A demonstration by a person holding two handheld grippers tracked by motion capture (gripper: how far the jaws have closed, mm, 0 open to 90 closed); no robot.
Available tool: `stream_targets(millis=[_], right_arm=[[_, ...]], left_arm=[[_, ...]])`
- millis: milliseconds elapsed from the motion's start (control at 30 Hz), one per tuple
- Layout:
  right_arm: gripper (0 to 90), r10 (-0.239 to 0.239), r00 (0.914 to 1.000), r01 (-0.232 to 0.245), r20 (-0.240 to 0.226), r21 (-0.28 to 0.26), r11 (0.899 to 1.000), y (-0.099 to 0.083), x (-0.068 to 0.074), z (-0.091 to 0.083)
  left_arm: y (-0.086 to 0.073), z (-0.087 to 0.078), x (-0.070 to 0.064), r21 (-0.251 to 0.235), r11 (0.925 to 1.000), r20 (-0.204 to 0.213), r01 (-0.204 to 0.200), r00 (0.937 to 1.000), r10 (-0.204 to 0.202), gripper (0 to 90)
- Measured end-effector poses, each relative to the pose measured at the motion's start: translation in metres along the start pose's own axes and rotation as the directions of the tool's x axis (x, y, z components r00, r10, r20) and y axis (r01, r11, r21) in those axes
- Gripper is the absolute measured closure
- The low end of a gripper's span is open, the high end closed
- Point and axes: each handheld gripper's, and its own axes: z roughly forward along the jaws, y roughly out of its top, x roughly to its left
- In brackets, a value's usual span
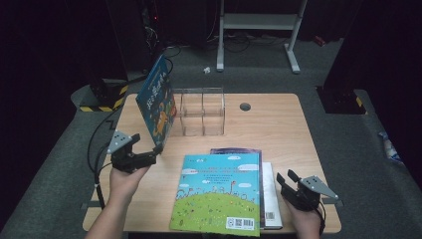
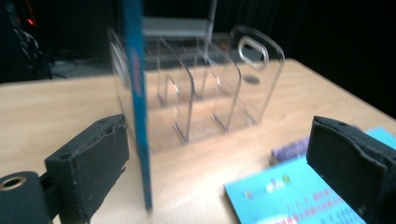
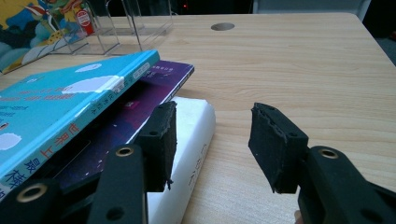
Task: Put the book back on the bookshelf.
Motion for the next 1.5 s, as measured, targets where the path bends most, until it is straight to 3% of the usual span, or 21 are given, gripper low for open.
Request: stream_targets(millis=[267, 367, 600, 633, 767, 933, 1133, 1233, 1433, 1500], right_arm=[[51.0, -0.005, 1.0, 0.005, -0.002, 0.003, 1.0, 0.0, 0.001, 0.001], [51.1, -0.002, 1.0, 0.002, -0.005, 0.006, 1.0, -0.001, 0.0, 0.001], [51.1, -0.007, 0.9999, 0.007, -0.014, 0.018, 1.0, -0.001, 0.001, 0.002], [51.1, -0.014, 0.9998, 0.014, -0.012, 0.021, 1.0, -0.001, 0.001, 0.002], [49.5, -0.034, 0.9994, 0.034, -0.006, 0.034, 0.999, 0.001, 0.005, 0.002], [45.9, -0.072, 0.9974, 0.072, 0.0, 0.04, 0.997, 0.009, 0.013, -0.003], [40.8, -0.09, 0.9947, 0.092, -0.05, 0.045, 0.995, 0.02, 0.032, -0.012], [38.4, -0.088, 0.9918, 0.093, -0.093, 0.055, 0.994, 0.023, 0.042, -0.013], [34.6, -0.087, 0.9843, 0.1, -0.154, 0.082, 0.992, 0.024, 0.055, -0.014], [31.3, -0.088, 0.9848, 0.102, -0.149, 0.083, 0.991, 0.024, 0.059, -0.015]], left_arm=[[-0.041, 0.021, -0.023, 0.123, 0.9923, 0.097, 0.015, 0.9949, -0.028, 6.4], [-0.056, 0.026, -0.031, 0.173, 0.9849, 0.123, -0.003, 0.9922, -0.019, 6.4], [-0.095, 0.032, -0.042, 0.25, 0.9682, 0.165, 0.003, 0.9853, -0.046, 6.3], [-0.101, 0.033, -0.041, 0.264, 0.9645, 0.168, 0.011, 0.9841, -0.058, 6.3], [-0.112, 0.038, -0.044, 0.347, 0.9378, 0.196, -0.006, 0.9783, -0.066, 6.3], [-0.116, 0.043, -0.049, 0.39, 0.921, 0.233, -0.006, 0.9681, -0.092, 6.0], [-0.118, 0.044, -0.058, 0.389, 0.9202, 0.24, -0.046, 0.9693, -0.053, 5.6], [-0.119, 0.046, -0.063, 0.389, 0.9201, 0.271, -0.046, 0.9604, -0.066, 5.4], [-0.119, 0.046, -0.065, 0.389, 0.9201, 0.265, -0.047, 0.9622, -0.063, 4.0], [-0.119, 0.046, -0.065, 0.389, 0.9202, 0.264, -0.045, 0.9622, -0.065, 4.1]])
